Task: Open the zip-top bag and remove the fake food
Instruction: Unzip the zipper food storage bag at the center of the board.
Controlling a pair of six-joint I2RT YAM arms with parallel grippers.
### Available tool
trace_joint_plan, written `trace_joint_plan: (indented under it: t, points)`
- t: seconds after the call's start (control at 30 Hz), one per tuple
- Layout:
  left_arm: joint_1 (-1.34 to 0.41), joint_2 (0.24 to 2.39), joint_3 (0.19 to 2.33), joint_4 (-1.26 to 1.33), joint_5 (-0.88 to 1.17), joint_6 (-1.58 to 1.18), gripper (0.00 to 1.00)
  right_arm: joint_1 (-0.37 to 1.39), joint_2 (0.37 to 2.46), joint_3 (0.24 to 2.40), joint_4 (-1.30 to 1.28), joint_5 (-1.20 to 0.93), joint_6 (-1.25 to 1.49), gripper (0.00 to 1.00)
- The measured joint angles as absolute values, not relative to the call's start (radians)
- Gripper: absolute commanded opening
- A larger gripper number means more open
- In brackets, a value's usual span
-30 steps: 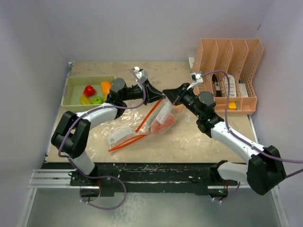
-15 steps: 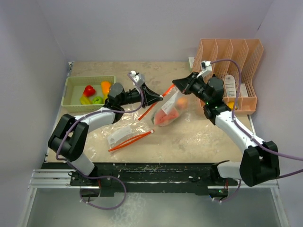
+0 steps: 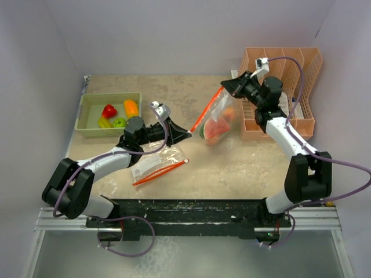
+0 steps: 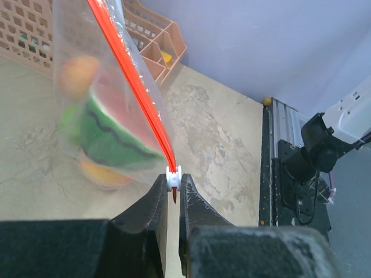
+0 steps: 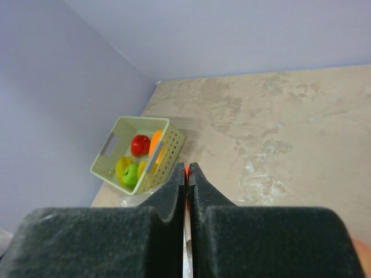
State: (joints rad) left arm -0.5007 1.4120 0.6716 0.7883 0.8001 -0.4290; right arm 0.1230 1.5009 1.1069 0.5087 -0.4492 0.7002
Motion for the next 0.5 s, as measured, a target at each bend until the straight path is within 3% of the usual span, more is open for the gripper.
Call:
trace_joint_plan:
  t: [0.3, 0.5]
  points:
    - [-0.54, 1.408, 0.658, 0.773, 0.759, -0.437, 0.09, 0.195, 1.554, 1.169, 0.548, -0.455, 0.713, 0.0]
    - [-0.538, 1.382, 0.752, 0.595, 0.724, -0.393, 0.1, 0.308, 1.615, 1.372, 0.53, -0.429, 0.678, 0.0]
